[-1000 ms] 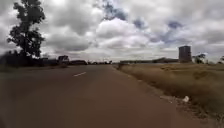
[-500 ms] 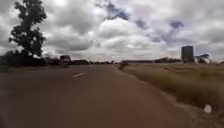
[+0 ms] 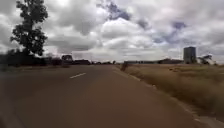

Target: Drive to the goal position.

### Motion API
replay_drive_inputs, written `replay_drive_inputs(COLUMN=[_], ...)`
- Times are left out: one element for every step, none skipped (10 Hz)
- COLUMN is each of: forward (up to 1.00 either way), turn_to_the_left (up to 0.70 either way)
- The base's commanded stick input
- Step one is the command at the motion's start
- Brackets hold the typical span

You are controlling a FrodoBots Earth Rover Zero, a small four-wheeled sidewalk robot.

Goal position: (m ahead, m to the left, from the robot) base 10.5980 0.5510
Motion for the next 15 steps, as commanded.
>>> replay_drive_inputs(forward=[0.85,0.85,0.85,0.85,0.85,0.85,0.85,0.85,0.85,0.85,0.85,0.85,0.85,0.85,0.85], turn_to_the_left=[0.0,-0.08,-0.29,-0.34,-0.34,-0.34,-0.28,0.0,0.0,0.0,0.0,0.0,0.0,-0.05,-0.29])
